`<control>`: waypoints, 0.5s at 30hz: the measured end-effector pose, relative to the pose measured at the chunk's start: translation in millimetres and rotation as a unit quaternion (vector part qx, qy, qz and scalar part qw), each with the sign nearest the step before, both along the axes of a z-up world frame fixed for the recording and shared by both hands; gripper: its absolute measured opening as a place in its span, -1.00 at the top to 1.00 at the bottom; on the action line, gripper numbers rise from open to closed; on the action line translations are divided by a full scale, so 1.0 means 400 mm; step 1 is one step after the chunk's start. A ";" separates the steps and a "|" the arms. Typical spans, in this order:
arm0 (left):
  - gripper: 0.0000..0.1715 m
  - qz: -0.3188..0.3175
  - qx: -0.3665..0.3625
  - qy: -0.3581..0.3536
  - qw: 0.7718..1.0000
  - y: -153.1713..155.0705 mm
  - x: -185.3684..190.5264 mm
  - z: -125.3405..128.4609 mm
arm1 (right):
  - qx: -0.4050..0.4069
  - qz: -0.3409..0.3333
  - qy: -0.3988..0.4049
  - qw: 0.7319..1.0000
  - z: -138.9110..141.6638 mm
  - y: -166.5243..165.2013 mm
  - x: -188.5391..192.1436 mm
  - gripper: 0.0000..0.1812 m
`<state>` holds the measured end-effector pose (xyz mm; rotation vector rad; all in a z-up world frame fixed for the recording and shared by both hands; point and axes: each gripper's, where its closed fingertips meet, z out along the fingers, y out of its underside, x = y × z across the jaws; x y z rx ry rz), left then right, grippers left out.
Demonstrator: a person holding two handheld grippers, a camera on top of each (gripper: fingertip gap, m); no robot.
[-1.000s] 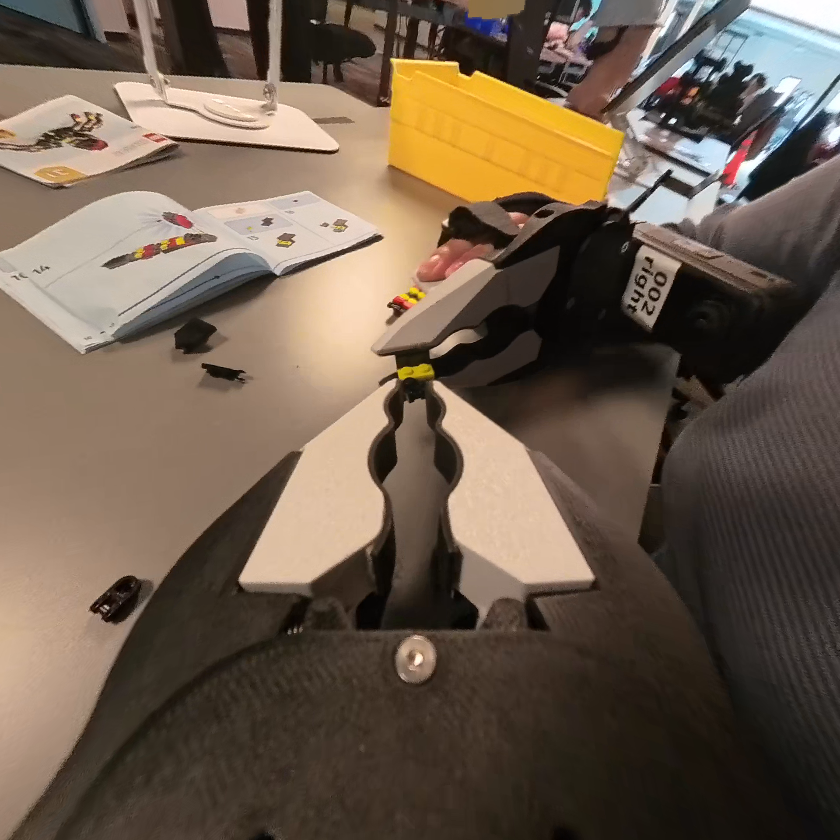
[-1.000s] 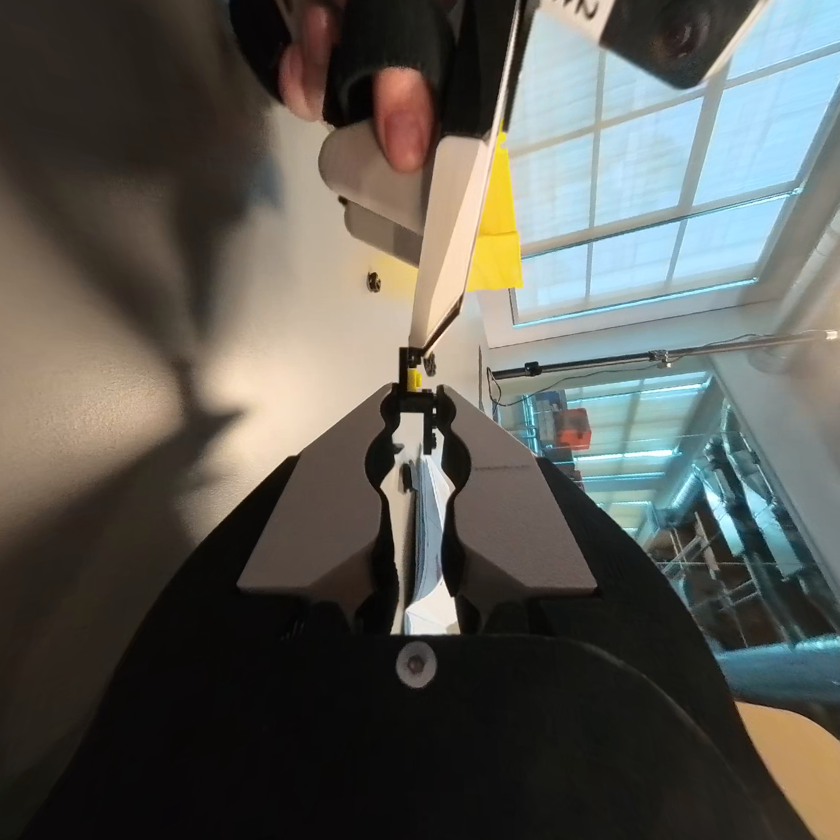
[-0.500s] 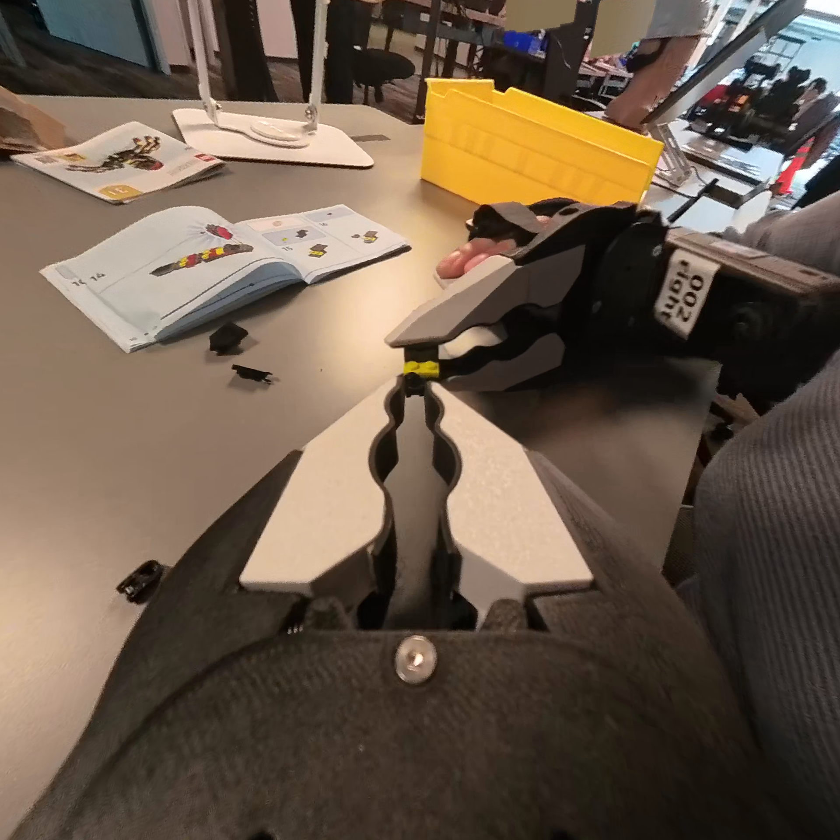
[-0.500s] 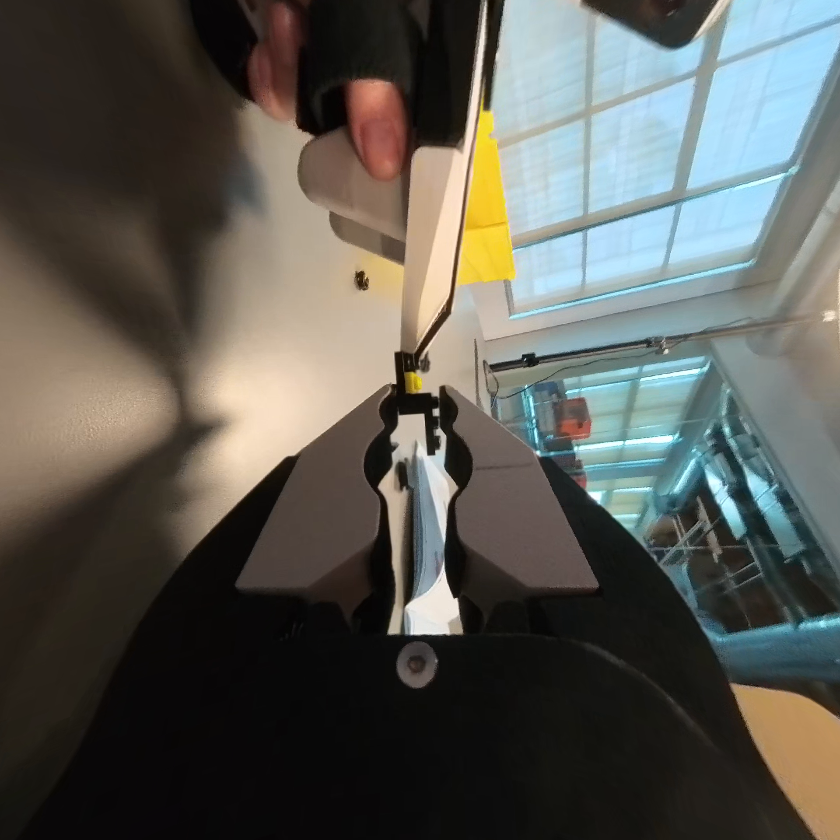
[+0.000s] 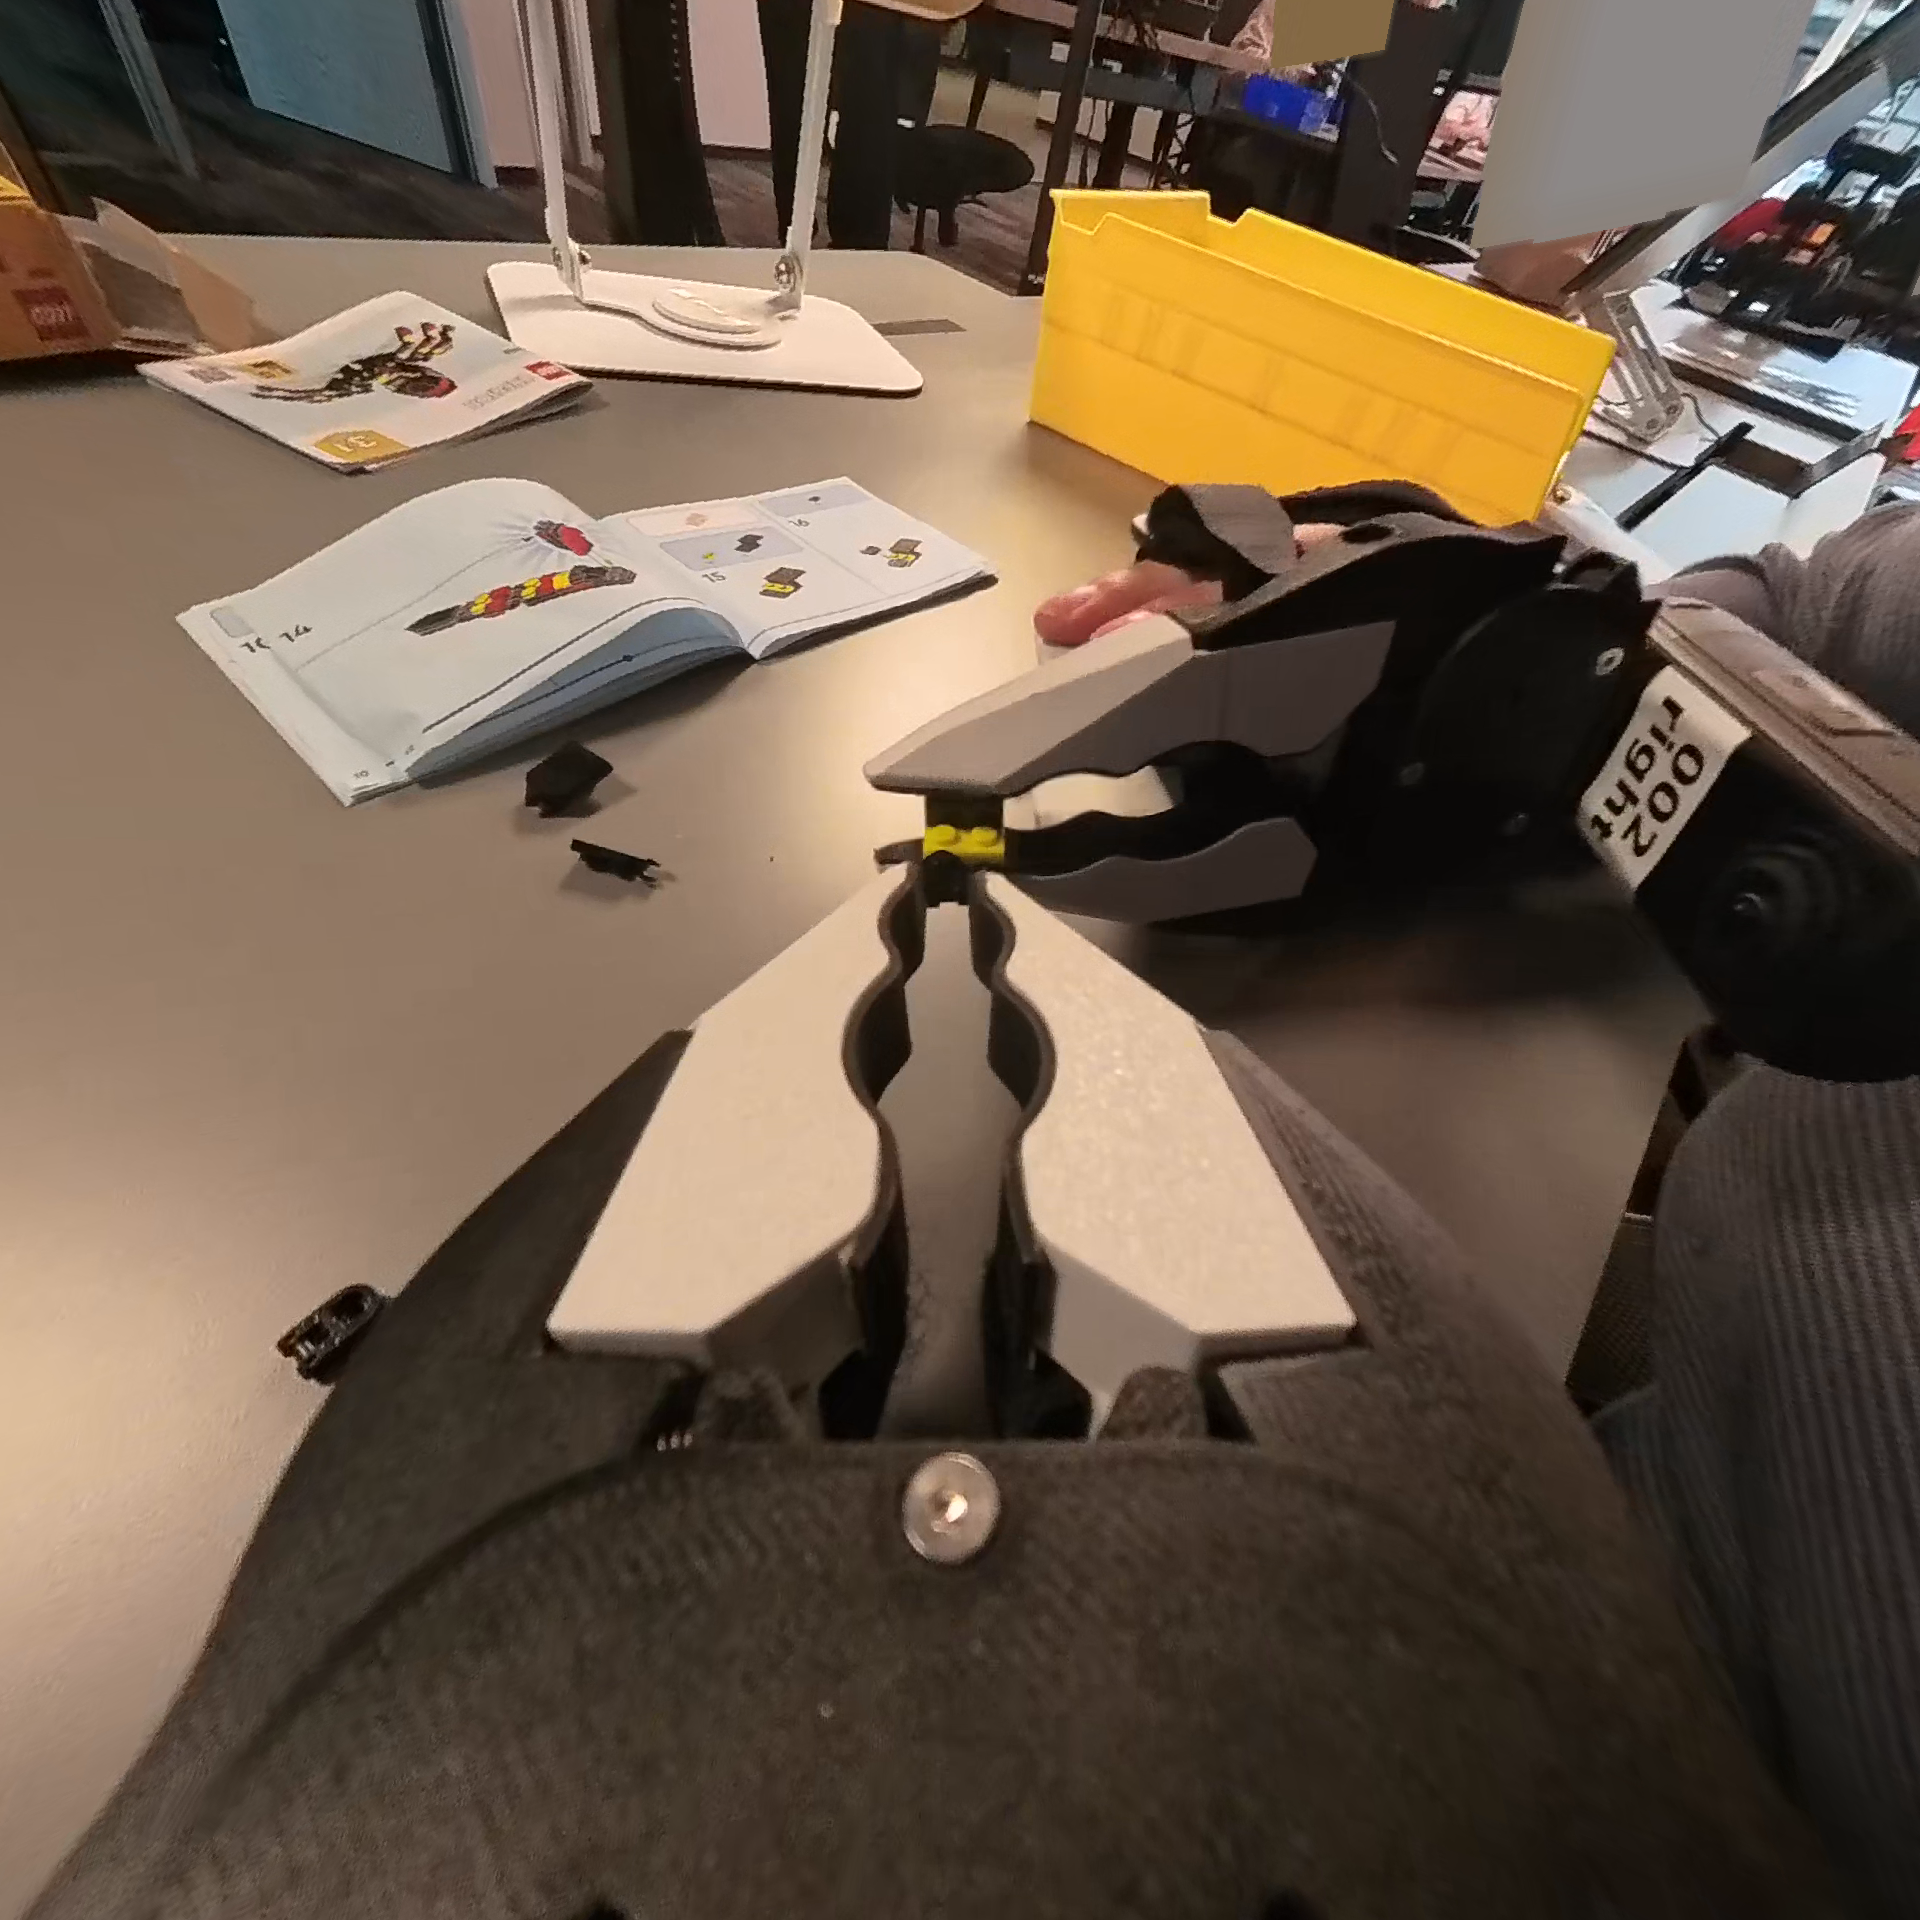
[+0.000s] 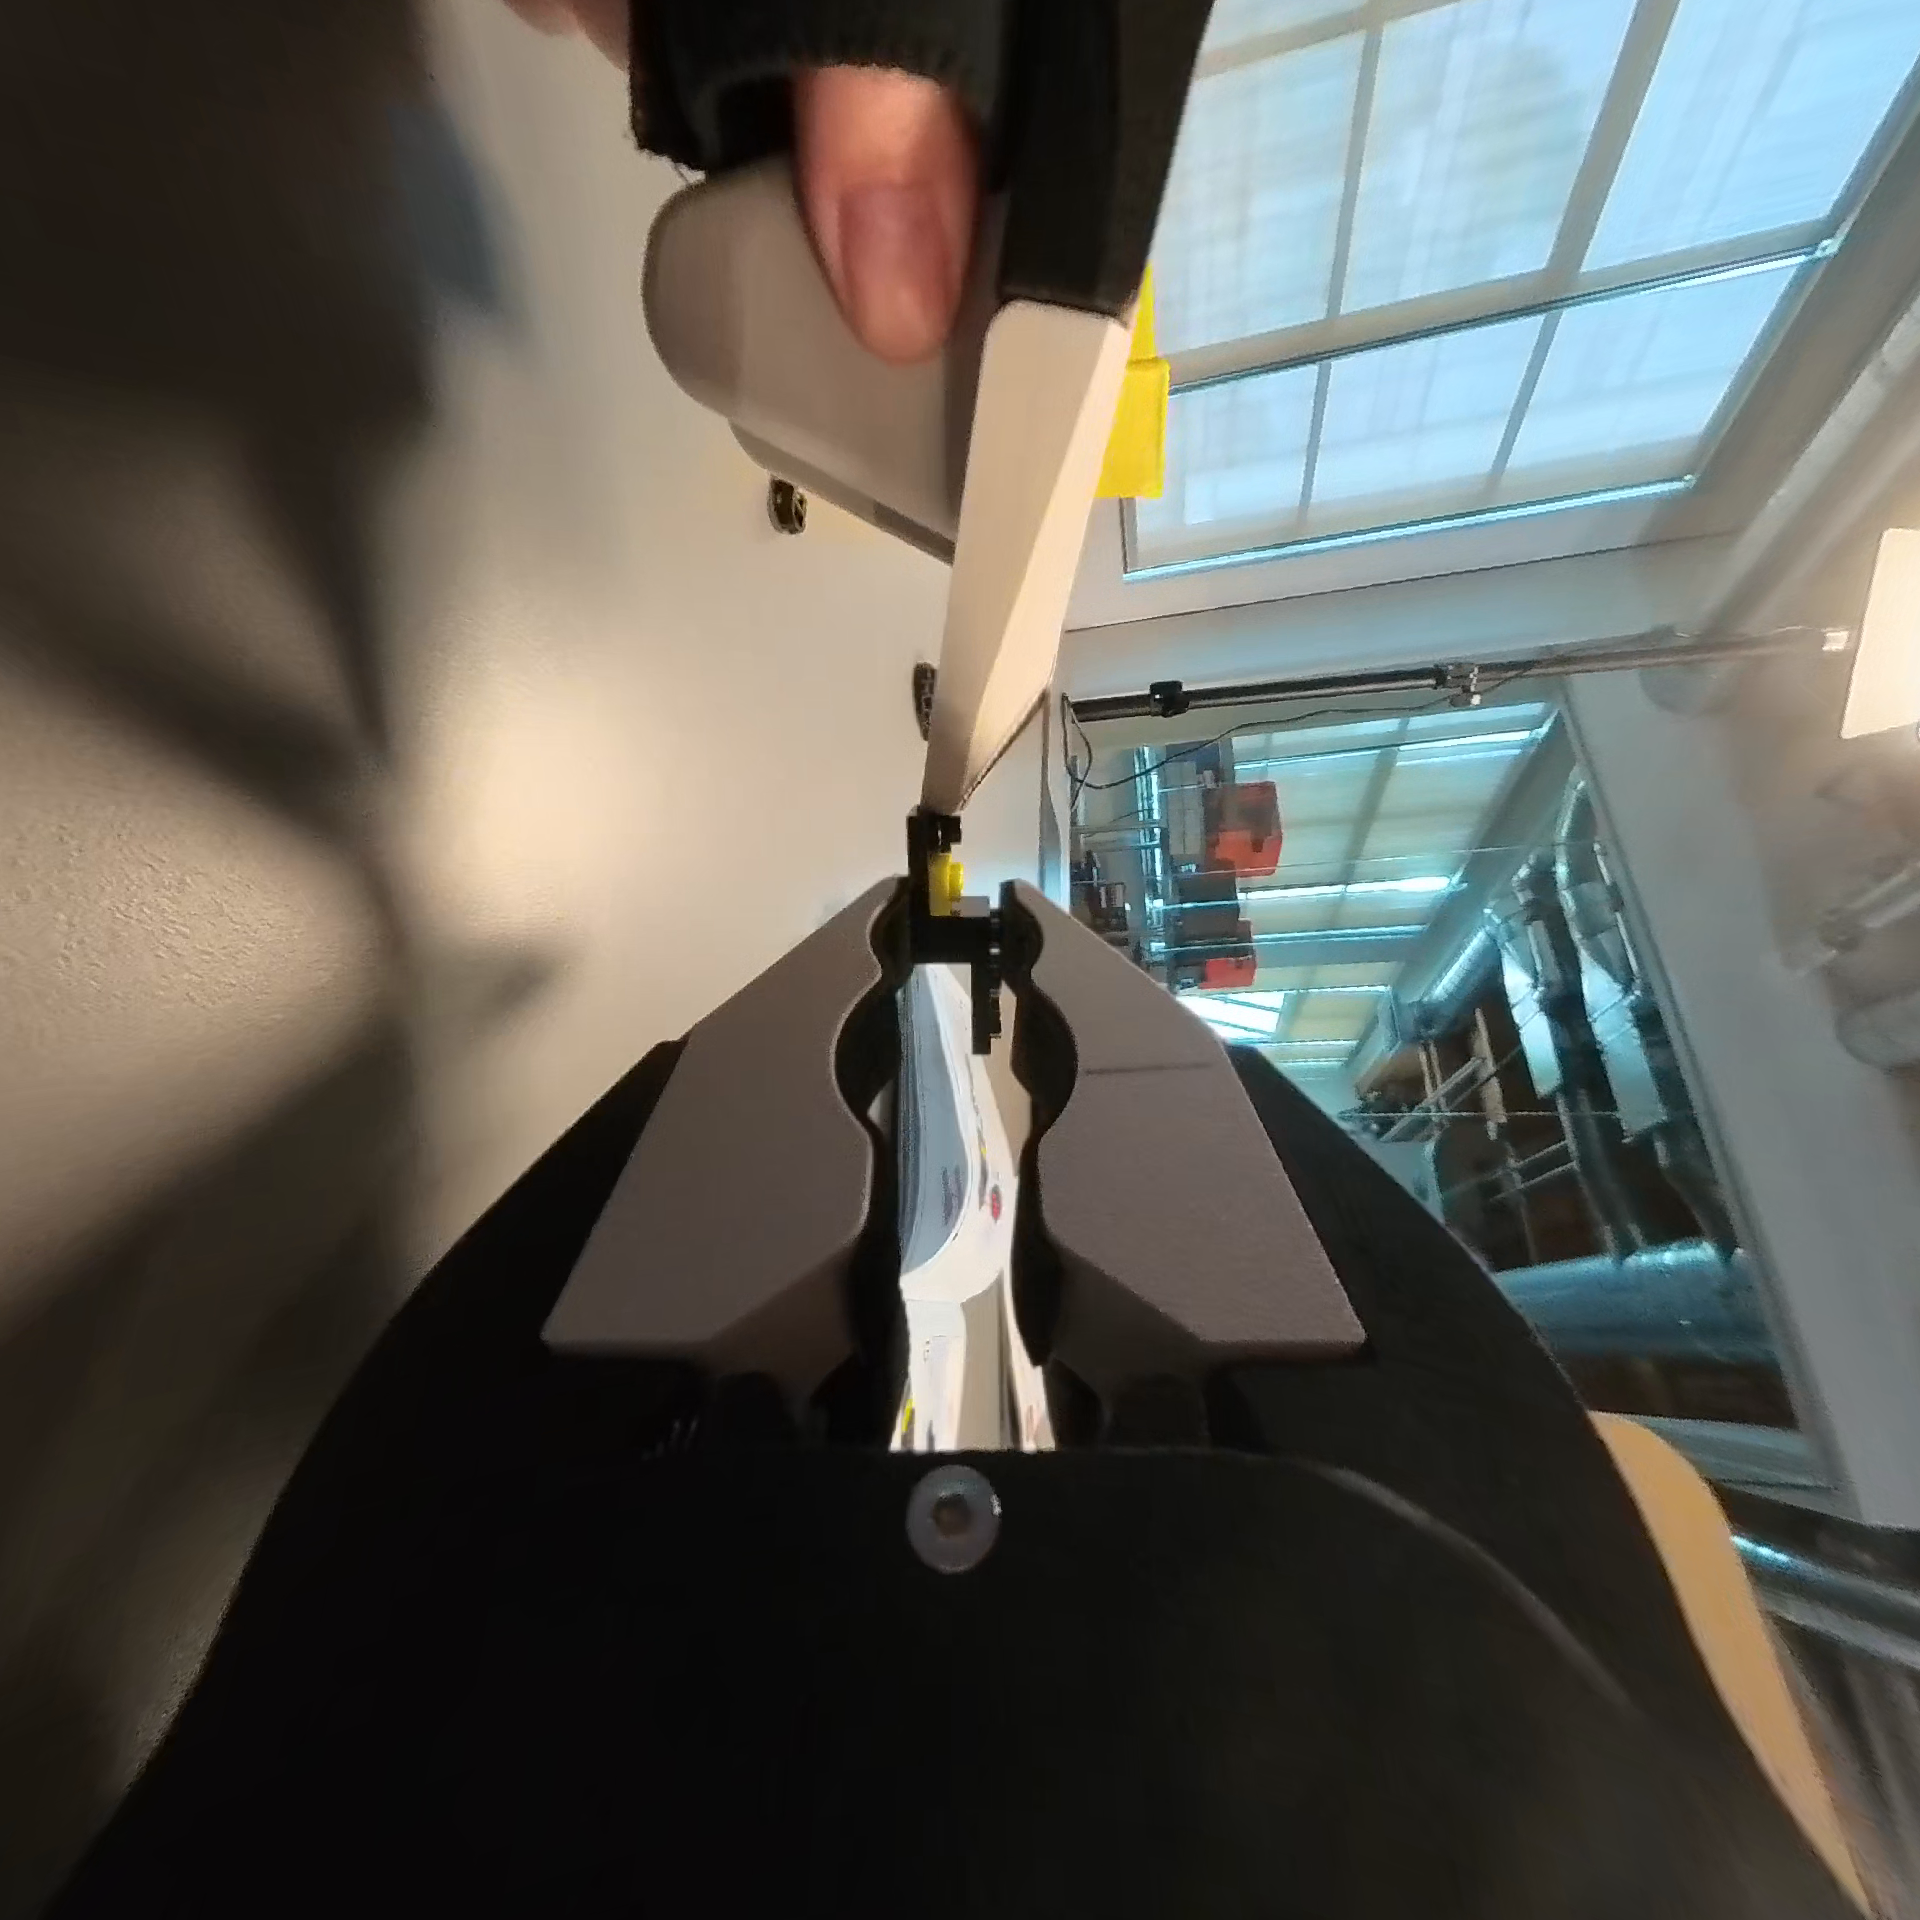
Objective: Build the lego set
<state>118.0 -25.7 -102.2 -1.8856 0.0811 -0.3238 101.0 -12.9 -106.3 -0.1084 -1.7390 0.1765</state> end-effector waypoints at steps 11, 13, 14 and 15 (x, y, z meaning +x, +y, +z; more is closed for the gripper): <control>0.92 -0.079 0.015 -0.020 0.997 -0.029 0.027 0.019 | -0.038 0.067 0.004 0.997 0.016 -0.034 0.022 0.85; 0.91 -0.078 0.012 -0.027 0.996 -0.029 0.027 0.016 | -0.035 0.068 0.004 0.997 0.014 -0.035 0.022 0.86; 0.91 -0.078 0.013 -0.031 0.996 -0.031 0.027 0.016 | -0.032 0.070 0.007 0.997 0.015 -0.036 0.022 0.86; 0.91 -0.078 0.011 -0.032 0.996 -0.035 0.027 0.016 | -0.029 0.068 0.009 0.997 0.015 -0.036 0.021 0.86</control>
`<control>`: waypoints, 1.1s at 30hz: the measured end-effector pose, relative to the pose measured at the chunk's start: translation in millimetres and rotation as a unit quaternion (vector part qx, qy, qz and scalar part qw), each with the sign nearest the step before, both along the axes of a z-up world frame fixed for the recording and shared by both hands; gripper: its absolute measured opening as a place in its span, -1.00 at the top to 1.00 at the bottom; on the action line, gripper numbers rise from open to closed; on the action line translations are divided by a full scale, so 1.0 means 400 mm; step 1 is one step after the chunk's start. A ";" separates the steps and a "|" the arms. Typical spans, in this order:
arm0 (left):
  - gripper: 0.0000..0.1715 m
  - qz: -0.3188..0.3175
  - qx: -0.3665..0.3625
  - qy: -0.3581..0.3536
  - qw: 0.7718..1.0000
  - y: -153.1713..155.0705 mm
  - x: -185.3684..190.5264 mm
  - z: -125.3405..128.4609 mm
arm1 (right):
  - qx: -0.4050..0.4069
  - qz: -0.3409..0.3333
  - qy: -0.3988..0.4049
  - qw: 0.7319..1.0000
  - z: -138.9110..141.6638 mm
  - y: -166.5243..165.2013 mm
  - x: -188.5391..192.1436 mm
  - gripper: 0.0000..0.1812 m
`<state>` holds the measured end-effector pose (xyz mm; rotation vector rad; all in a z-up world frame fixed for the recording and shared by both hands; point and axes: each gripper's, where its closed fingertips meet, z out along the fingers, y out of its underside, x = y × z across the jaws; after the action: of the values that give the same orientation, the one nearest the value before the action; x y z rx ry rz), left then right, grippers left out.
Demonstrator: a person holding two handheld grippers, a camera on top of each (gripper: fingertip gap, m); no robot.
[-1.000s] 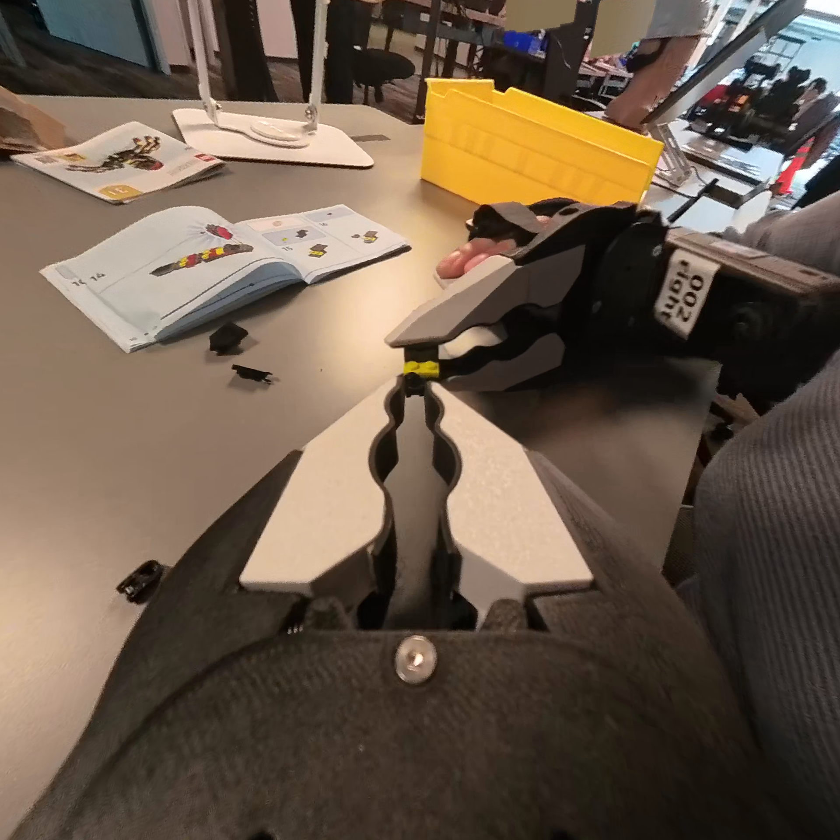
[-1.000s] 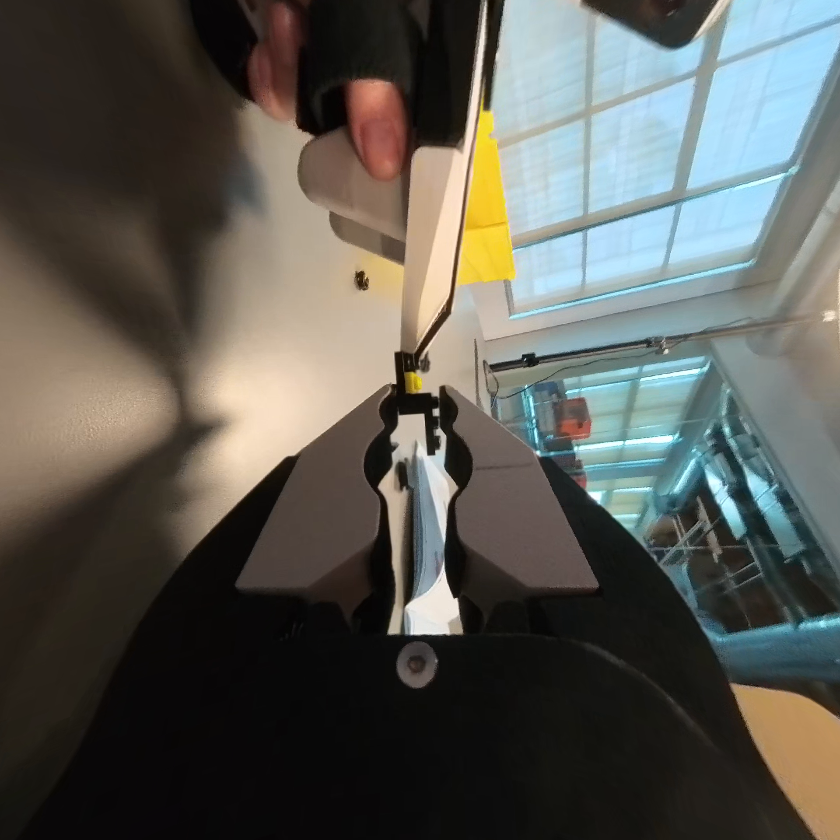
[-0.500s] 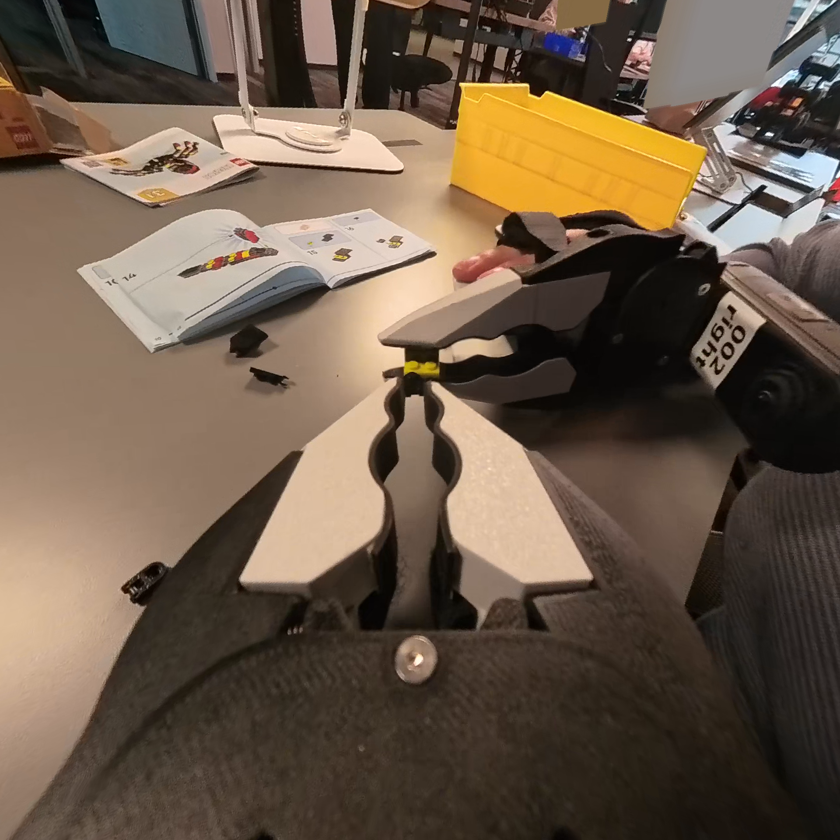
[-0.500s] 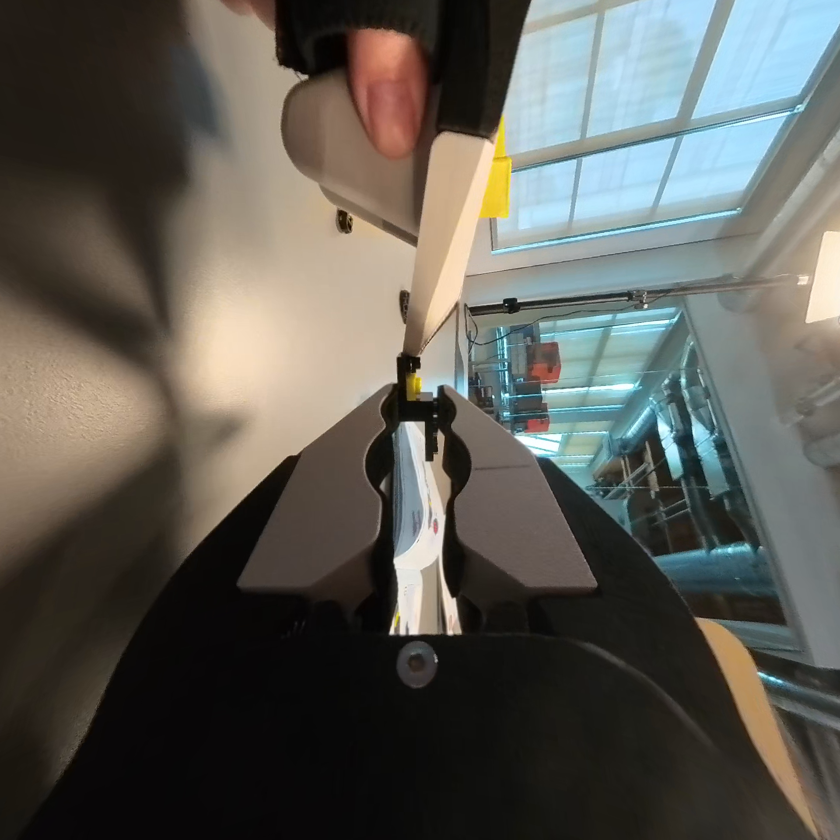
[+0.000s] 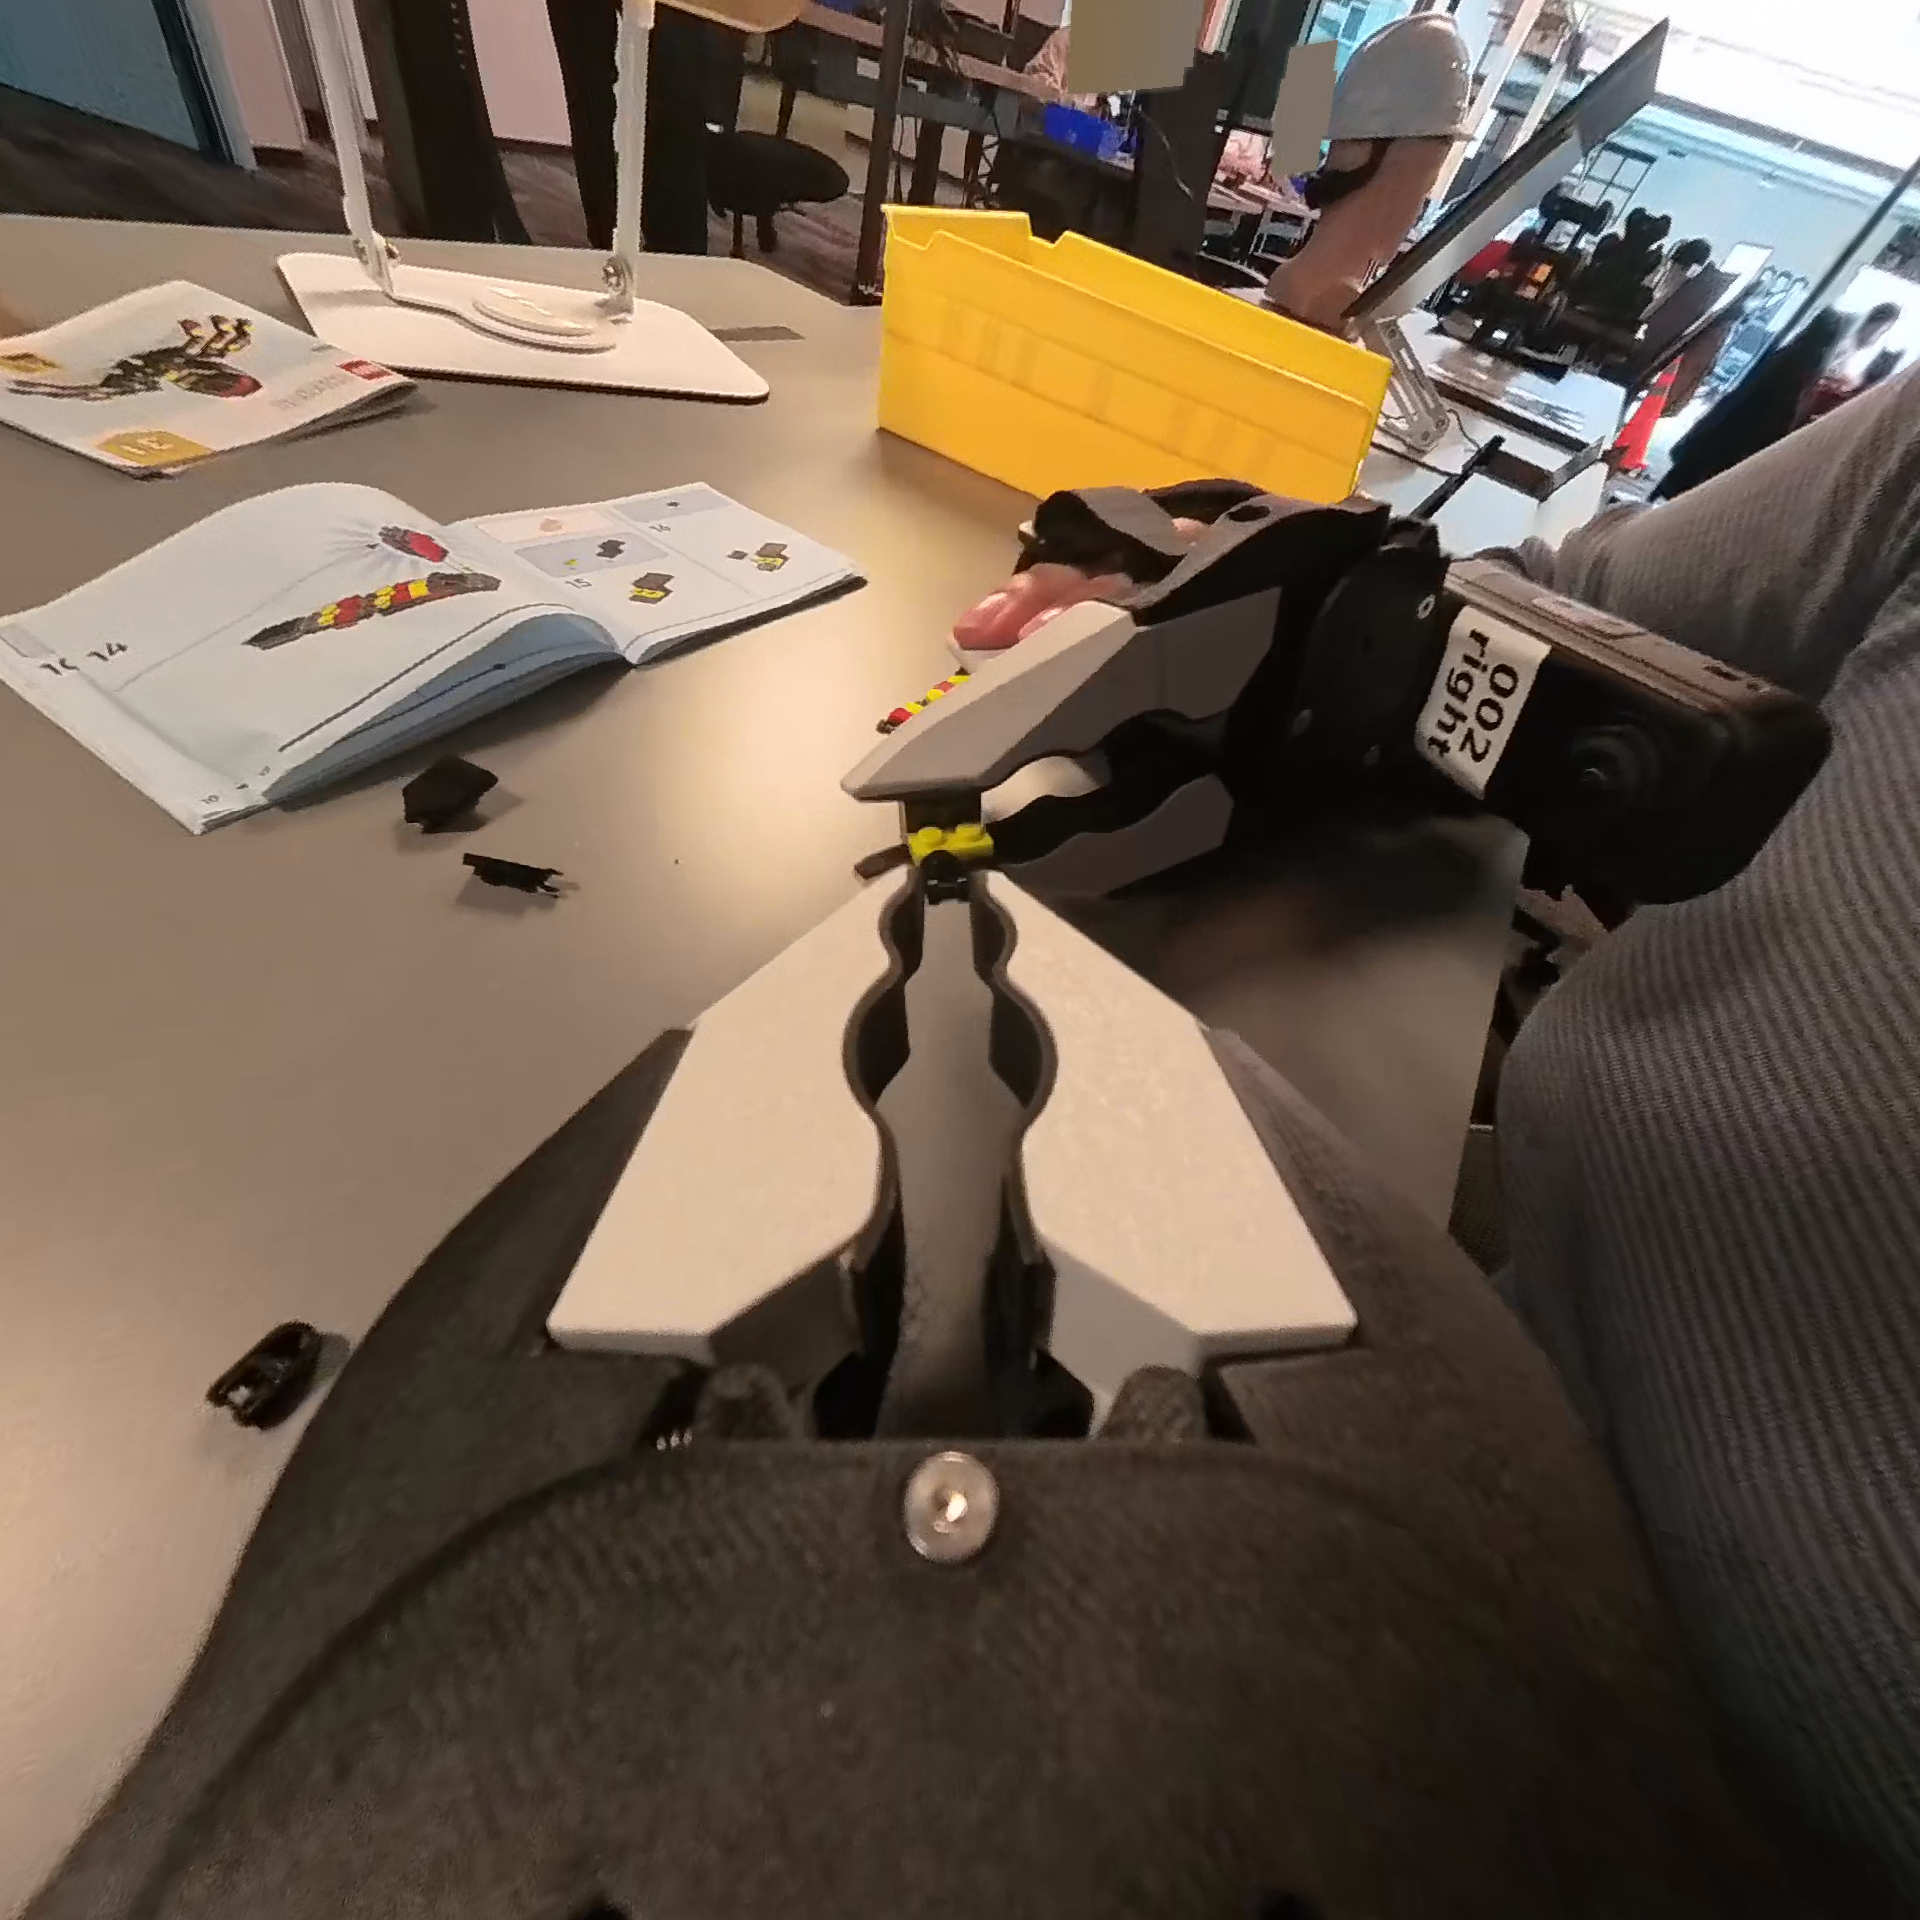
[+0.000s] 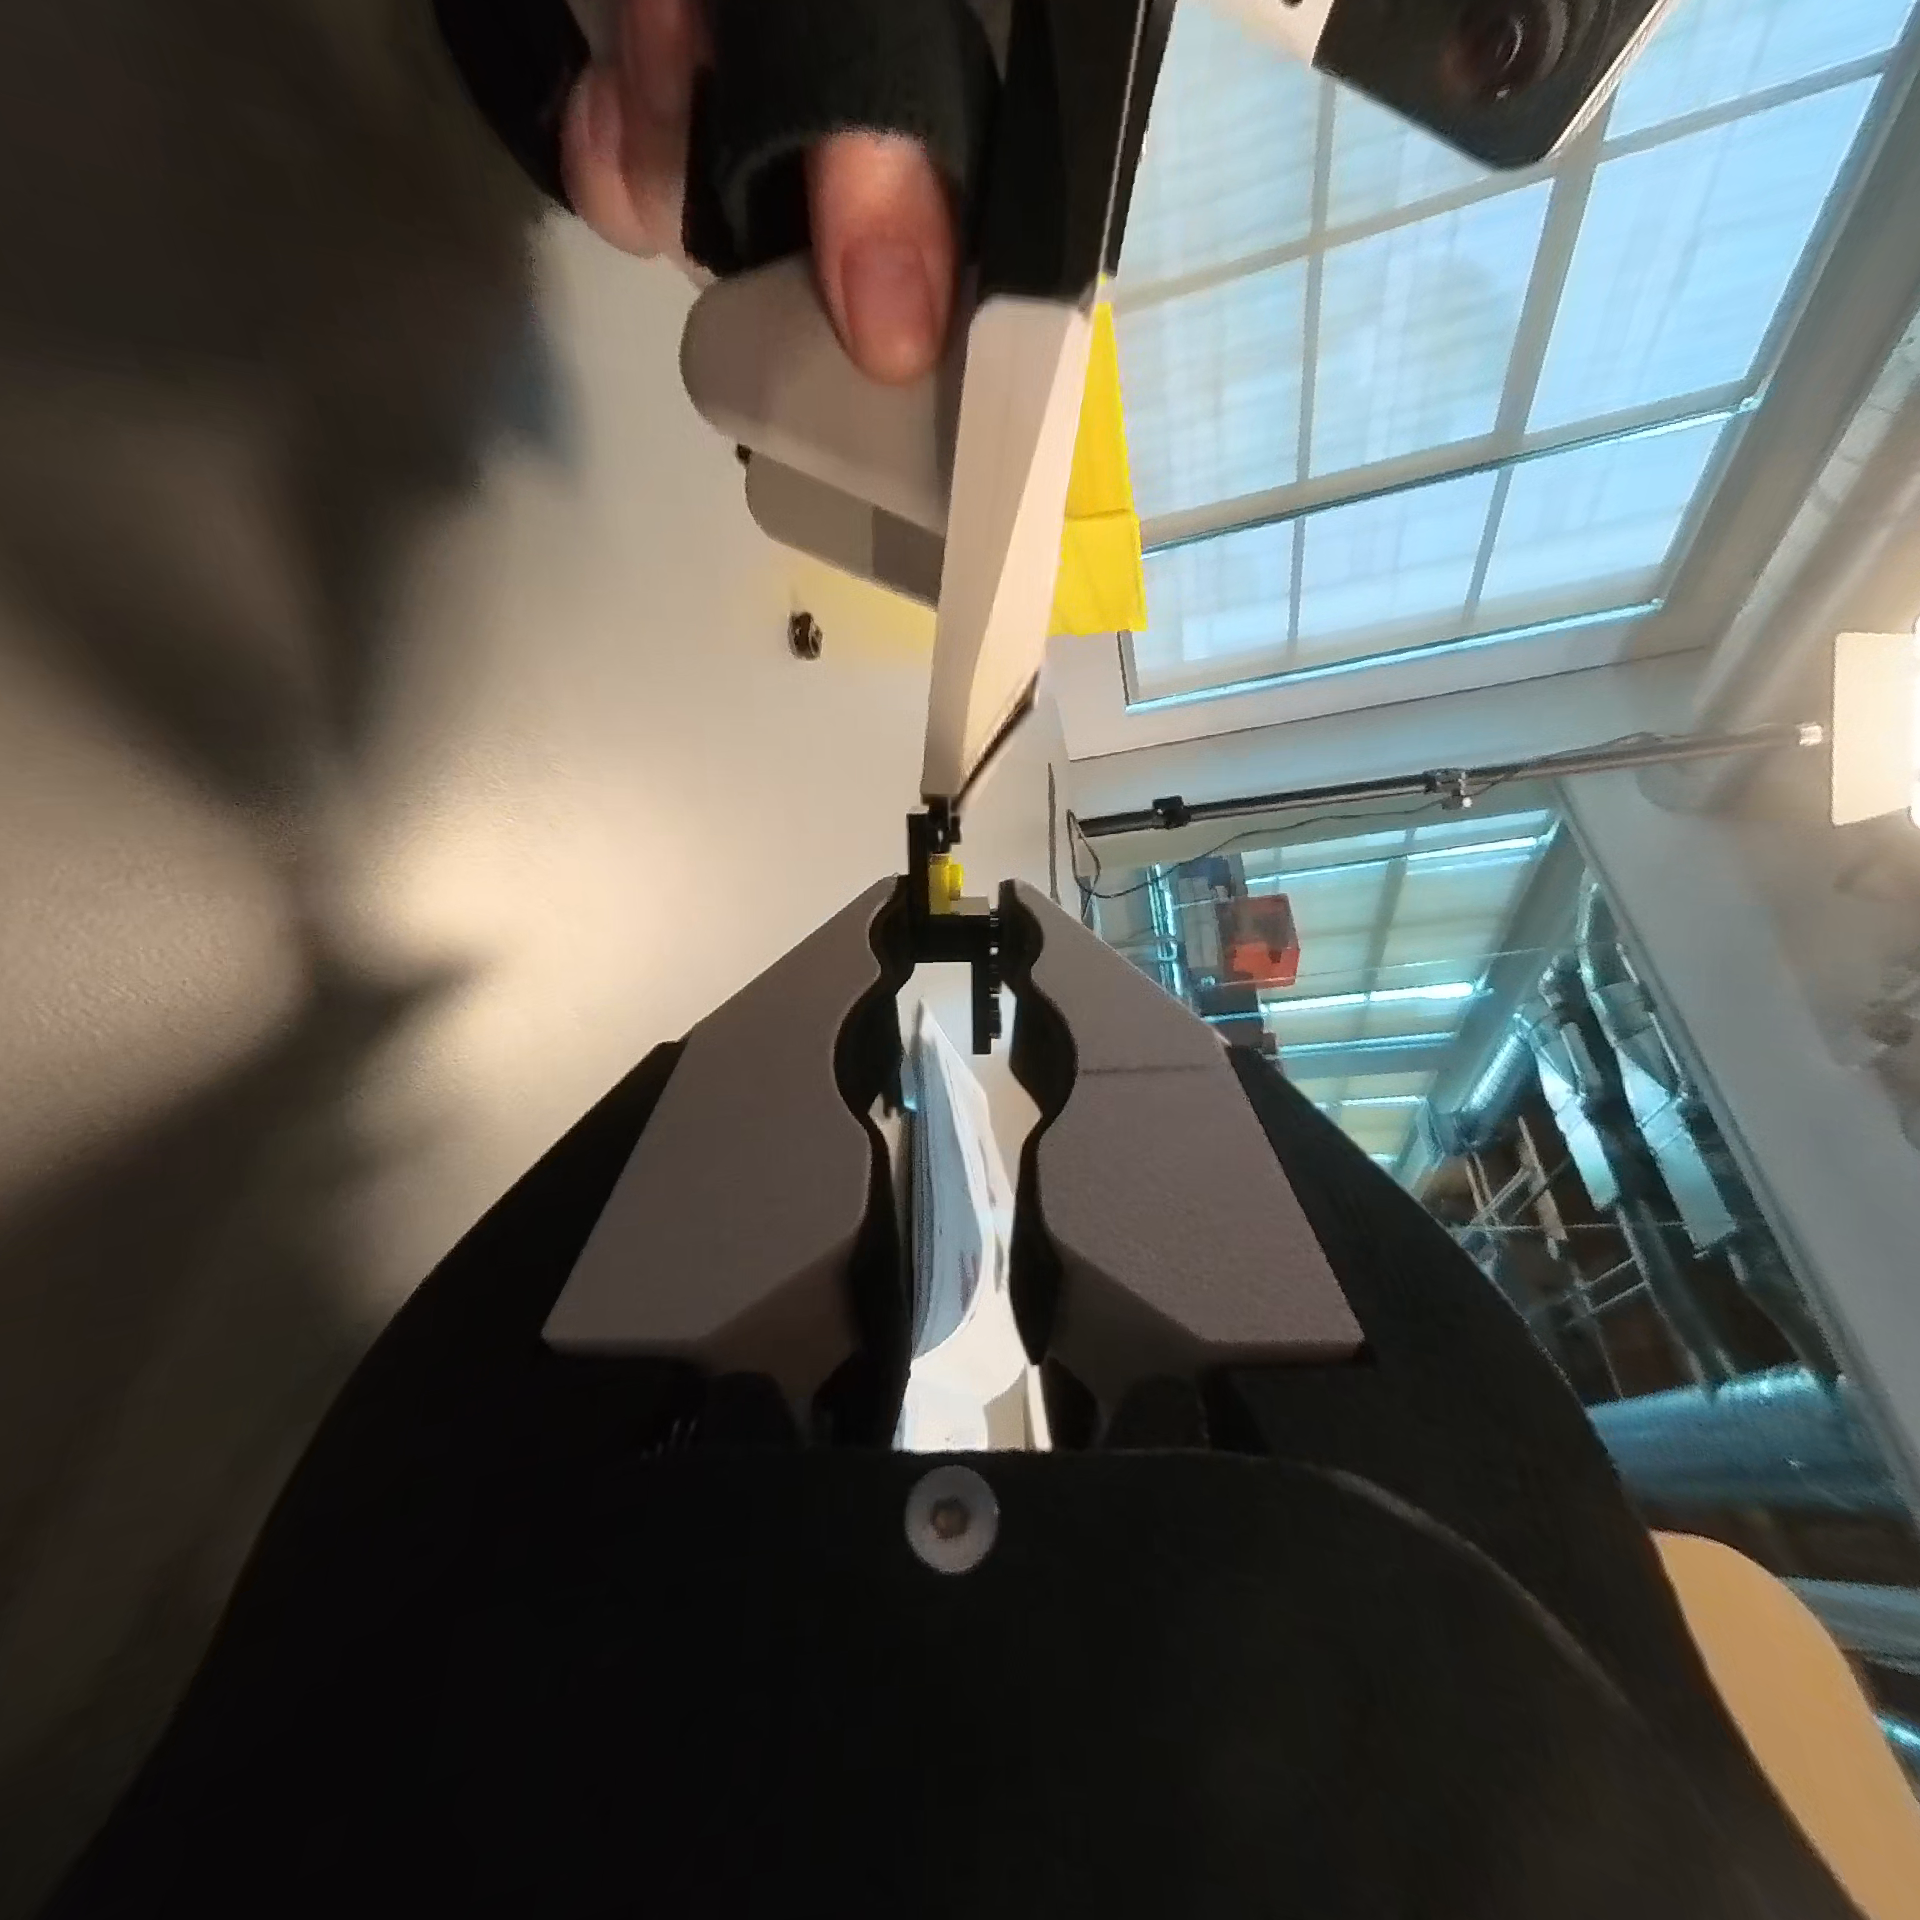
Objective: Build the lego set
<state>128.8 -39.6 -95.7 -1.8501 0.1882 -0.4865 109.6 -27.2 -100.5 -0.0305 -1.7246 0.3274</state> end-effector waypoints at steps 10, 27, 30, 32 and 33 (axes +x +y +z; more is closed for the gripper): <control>0.57 0.162 -0.151 0.093 0.971 -0.097 -0.251 -0.110 | 0.024 -0.054 -0.034 0.998 -0.043 0.056 -0.029 0.86; 0.91 0.083 -0.205 0.163 0.961 -0.089 -0.302 -0.158 | 0.041 -0.073 -0.081 0.993 -0.091 0.079 -0.039 0.86; 0.91 0.083 -0.201 0.178 0.960 -0.089 -0.298 -0.158 | 0.090 -0.072 -0.075 0.991 -0.102 0.079 -0.040 0.85; 0.92 0.078 -0.190 0.193 0.959 -0.086 -0.285 -0.157 | 0.109 -0.062 -0.067 0.990 -0.103 0.072 -0.038 0.85; 0.92 0.073 -0.182 0.200 0.960 -0.083 -0.271 -0.157 | 0.115 -0.059 -0.065 0.989 -0.103 0.069 -0.037 0.85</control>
<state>20.3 -72.8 -158.6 -2.2951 0.2438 -0.0362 94.8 0.5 -141.8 0.0144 -1.8707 0.0381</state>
